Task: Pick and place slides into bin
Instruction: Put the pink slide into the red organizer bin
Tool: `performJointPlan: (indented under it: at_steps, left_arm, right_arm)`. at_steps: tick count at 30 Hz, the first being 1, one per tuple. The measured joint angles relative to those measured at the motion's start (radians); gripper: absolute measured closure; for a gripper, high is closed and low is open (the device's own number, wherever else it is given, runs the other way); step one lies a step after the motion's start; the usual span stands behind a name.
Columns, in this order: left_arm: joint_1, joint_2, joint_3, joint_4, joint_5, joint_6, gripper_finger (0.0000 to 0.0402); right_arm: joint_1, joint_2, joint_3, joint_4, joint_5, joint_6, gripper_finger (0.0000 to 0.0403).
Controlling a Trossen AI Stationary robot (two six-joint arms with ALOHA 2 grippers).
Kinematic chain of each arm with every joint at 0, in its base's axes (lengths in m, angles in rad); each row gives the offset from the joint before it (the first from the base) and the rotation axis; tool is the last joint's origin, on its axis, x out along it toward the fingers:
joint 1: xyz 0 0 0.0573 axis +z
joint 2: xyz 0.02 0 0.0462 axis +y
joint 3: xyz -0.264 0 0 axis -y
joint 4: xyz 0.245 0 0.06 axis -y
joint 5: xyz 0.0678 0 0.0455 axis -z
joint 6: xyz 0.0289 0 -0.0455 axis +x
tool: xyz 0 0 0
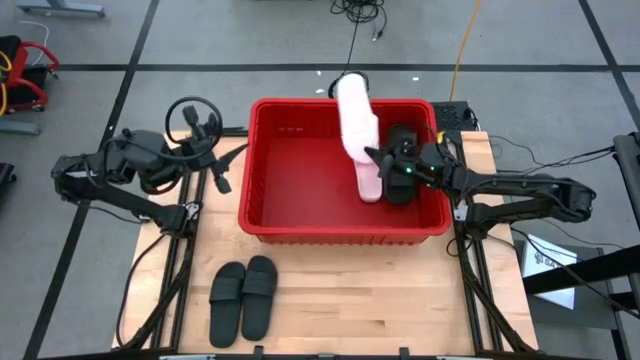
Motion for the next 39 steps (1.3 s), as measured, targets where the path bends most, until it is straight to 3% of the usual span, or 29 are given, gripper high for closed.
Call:
performJointPlan:
  at_steps: [10, 21, 39]
  left_arm:
    - [0.060, 0.000, 0.000, -0.002, 0.000, 0.014, 0.0233]
    - [0.085, 0.000, 0.000, -0.004, 0.003, 0.003, 0.0234]
    - [0.084, 0.000, 0.000, -0.034, 0.006, -0.028, 0.0233]
  right_arm:
    - [-0.028, 0.000, -0.091, 0.083, 0.059, 0.313, 0.0369]
    - [0.026, 0.000, -0.091, -0.001, 0.068, 0.420, 0.0369]
    - [0.250, 0.000, -0.090, -0.120, 0.317, 0.528, 0.0369]
